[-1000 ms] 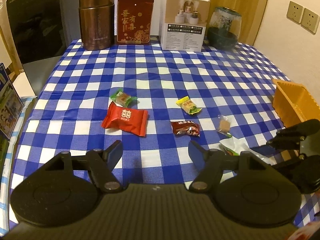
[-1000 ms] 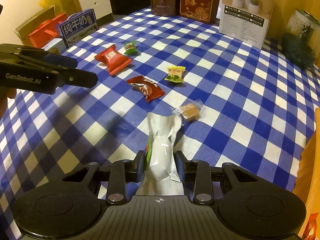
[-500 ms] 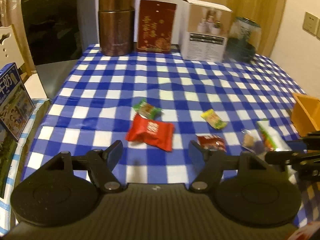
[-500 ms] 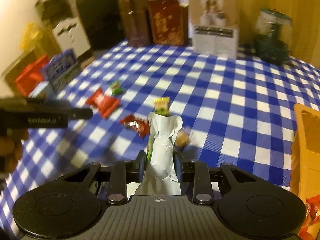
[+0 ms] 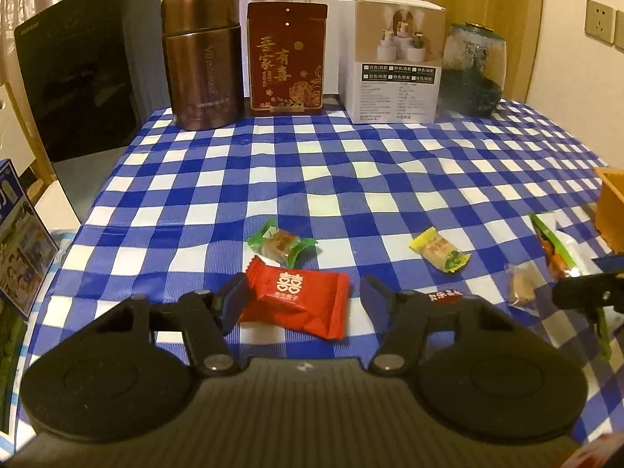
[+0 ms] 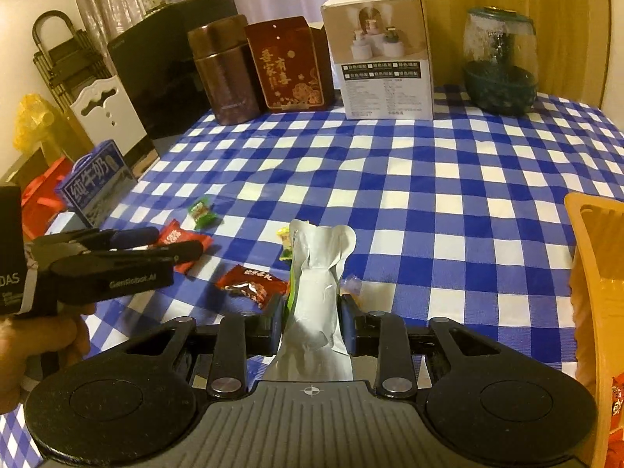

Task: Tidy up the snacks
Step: 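Close the left tool on the large red packet while the right tool holds the white snack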

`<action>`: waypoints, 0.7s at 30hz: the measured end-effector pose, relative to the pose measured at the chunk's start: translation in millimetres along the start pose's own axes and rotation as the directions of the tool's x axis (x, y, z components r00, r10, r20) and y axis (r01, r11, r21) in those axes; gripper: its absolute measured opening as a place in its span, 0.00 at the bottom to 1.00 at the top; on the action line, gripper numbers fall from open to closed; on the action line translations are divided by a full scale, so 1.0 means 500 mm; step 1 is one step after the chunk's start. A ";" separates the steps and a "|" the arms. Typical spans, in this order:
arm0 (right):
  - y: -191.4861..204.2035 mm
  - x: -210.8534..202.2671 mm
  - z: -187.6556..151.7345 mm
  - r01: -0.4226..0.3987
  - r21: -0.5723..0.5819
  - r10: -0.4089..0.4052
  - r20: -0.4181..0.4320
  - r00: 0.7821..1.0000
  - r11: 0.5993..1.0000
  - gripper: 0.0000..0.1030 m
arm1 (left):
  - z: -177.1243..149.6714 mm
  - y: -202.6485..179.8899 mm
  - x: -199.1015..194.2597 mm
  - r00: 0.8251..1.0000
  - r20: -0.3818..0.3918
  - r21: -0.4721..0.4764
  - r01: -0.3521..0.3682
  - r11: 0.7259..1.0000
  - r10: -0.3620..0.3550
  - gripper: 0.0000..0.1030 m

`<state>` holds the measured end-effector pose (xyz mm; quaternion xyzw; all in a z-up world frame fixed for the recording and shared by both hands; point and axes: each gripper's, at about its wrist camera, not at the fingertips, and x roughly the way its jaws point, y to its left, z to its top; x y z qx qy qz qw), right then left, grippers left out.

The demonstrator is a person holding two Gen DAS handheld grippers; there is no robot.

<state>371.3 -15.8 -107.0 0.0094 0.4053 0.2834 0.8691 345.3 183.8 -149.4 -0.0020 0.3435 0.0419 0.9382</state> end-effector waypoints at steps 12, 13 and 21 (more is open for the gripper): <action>-0.005 -0.001 0.002 0.006 0.012 -0.006 0.011 1.000 1.000 0.30 | -0.011 0.014 0.019 0.999 -0.017 -0.005 -0.037 0.999 0.037 0.33; -0.005 -0.002 0.001 0.008 0.012 -0.008 0.011 1.000 1.000 0.30 | -0.011 0.016 0.018 0.999 -0.012 -0.006 -0.039 0.999 0.039 0.33; -0.012 -0.003 0.002 0.012 0.023 -0.012 0.016 1.000 1.000 0.30 | -0.009 0.005 0.014 0.998 0.008 0.056 -0.064 0.996 0.064 0.27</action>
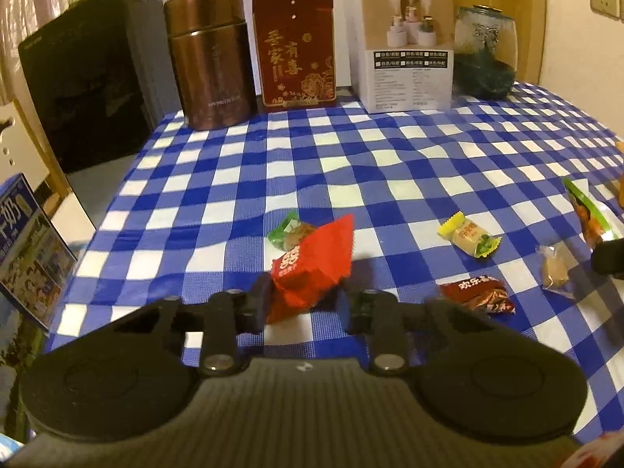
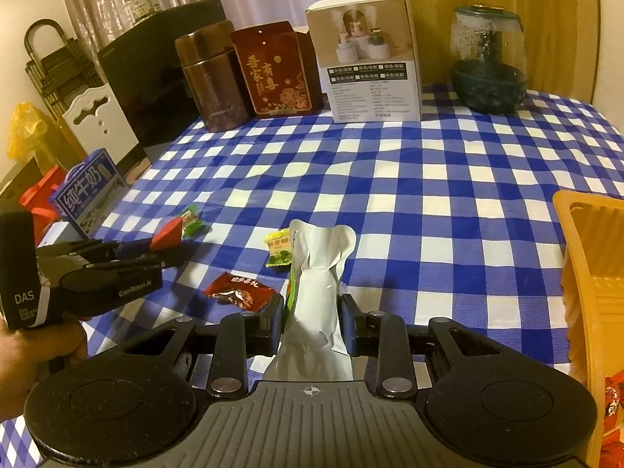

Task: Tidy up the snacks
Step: 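Close the left tool on the large red packet while the right tool holds the white snack, then carry the red packet and the white snack over the orange tray with both tools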

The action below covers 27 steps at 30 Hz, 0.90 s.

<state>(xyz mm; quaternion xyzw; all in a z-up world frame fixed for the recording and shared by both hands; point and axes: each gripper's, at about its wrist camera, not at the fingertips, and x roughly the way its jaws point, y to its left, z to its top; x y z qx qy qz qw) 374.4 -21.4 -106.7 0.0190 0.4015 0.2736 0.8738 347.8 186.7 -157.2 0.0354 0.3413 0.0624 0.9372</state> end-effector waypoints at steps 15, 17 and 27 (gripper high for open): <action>-0.006 -0.031 -0.005 0.028 0.009 -0.028 0.040 0.999 1.000 0.30 | 0.018 -0.036 -0.077 0.995 0.087 0.032 0.050 0.998 -0.053 0.22; -0.005 -0.040 -0.008 0.035 0.010 -0.035 0.051 0.998 0.999 0.30 | 0.021 -0.046 -0.095 0.992 0.101 0.036 0.067 0.997 -0.070 0.22; -0.001 -0.116 -0.035 0.095 0.009 -0.096 0.113 0.989 0.995 0.30 | 0.033 -0.110 -0.185 0.979 0.134 0.036 0.148 0.988 -0.152 0.22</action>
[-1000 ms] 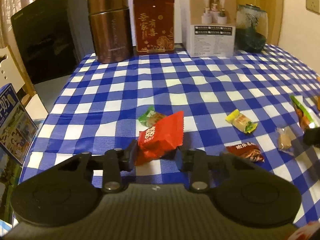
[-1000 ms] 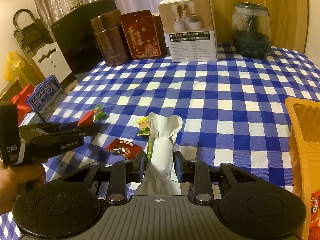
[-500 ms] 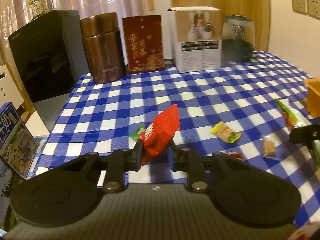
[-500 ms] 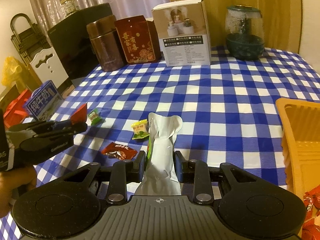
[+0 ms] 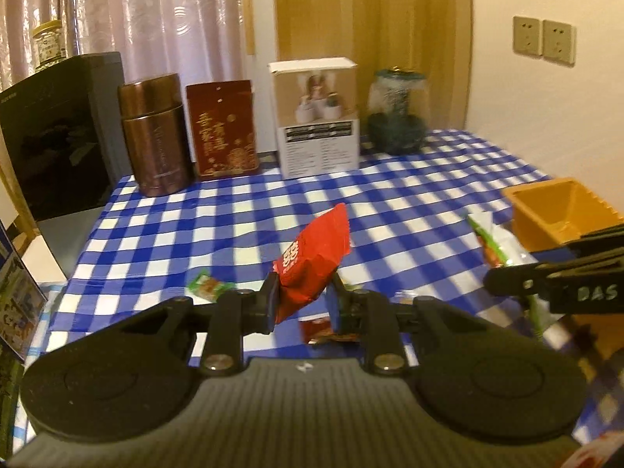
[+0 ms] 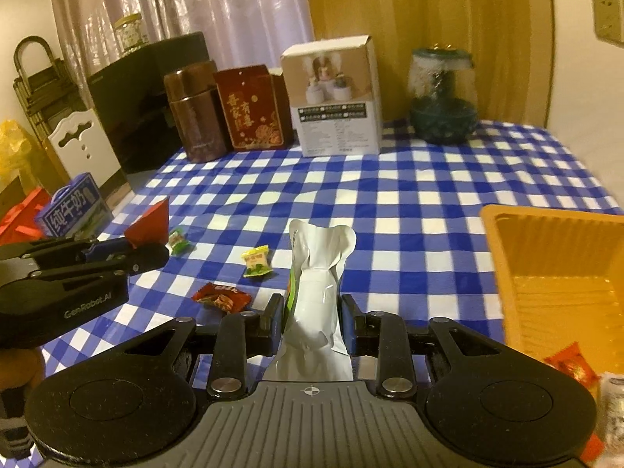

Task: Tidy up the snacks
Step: 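Carry the red packet and the white snack over the orange tray with both tools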

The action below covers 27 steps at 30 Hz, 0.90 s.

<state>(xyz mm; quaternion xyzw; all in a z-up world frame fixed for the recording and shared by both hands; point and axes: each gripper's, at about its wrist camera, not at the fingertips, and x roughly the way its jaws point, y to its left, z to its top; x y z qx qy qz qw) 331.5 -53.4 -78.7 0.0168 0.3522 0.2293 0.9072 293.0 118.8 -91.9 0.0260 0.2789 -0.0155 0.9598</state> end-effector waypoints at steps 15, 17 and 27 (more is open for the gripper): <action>-0.008 -0.114 -0.040 0.094 -0.015 -0.093 0.060 0.994 0.995 0.30 | 0.013 -0.116 -0.082 0.994 0.002 -0.004 0.106 0.994 -0.106 0.22; -0.016 -0.127 -0.044 0.110 -0.013 -0.109 0.069 0.992 0.994 0.30 | 0.014 -0.132 -0.088 0.993 0.003 0.001 0.120 0.993 -0.120 0.22; -0.069 -0.176 -0.065 0.169 0.035 -0.172 0.085 0.981 0.985 0.30 | 0.029 -0.200 -0.090 0.984 0.015 0.027 0.178 0.984 -0.178 0.22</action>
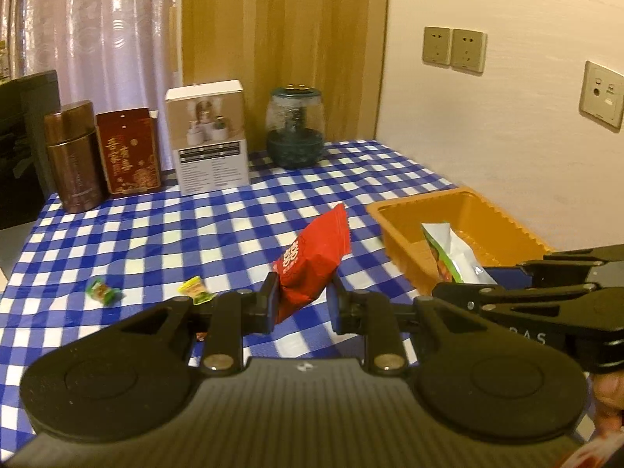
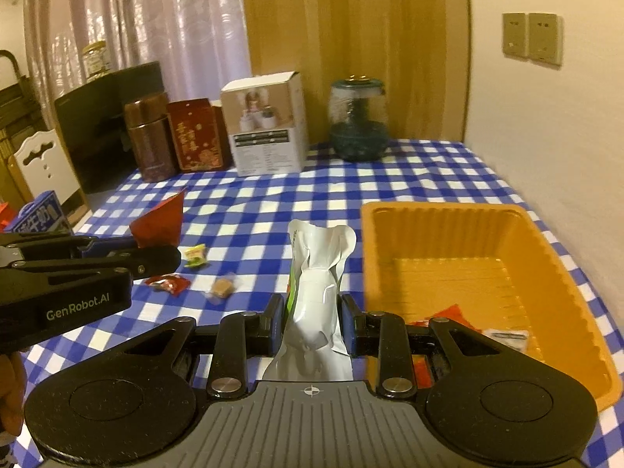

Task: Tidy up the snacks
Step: 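Carry the red packet and the white snack over the orange tray with both tools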

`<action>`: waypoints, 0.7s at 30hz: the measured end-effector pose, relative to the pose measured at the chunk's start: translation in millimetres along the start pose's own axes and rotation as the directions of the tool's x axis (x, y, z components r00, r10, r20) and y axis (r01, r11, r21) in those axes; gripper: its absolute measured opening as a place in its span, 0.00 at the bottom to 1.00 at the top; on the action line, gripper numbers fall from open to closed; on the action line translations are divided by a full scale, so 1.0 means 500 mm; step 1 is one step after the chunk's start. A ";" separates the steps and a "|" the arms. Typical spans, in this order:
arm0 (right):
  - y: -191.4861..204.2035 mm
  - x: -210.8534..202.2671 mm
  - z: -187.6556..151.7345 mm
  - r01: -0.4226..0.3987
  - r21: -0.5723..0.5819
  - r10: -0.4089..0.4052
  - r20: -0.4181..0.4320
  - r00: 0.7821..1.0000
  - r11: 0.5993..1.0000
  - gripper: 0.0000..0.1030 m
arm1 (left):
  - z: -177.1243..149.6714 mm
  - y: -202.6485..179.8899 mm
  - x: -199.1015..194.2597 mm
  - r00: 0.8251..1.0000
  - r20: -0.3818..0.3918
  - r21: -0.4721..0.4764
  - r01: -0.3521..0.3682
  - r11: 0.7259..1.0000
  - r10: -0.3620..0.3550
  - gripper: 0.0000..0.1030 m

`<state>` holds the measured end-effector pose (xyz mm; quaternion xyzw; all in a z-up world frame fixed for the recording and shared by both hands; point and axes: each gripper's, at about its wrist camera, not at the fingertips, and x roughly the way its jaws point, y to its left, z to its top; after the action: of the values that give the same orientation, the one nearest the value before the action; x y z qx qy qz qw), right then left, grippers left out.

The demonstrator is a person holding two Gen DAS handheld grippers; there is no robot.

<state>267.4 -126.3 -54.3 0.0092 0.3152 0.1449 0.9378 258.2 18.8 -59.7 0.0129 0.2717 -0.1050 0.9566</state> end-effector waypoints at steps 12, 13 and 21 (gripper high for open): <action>-0.074 -0.043 -0.013 0.112 0.050 -0.114 0.030 0.993 0.992 0.30 | 0.018 -0.081 0.023 0.997 0.002 0.032 0.081 0.996 -0.081 0.22; -0.084 -0.045 -0.014 0.117 0.061 -0.119 0.029 0.992 0.991 0.30 | 0.019 -0.089 0.026 0.996 0.002 0.037 0.089 0.995 -0.090 0.22; -0.144 -0.063 -0.017 0.200 0.115 -0.205 0.031 0.978 0.973 0.30 | 0.024 -0.153 0.044 0.990 -0.001 0.086 0.139 0.987 -0.140 0.22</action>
<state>257.4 -204.6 -50.4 0.0322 0.3021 0.0305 0.9522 267.0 -61.0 -58.4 0.0346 0.2646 -0.1832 0.9462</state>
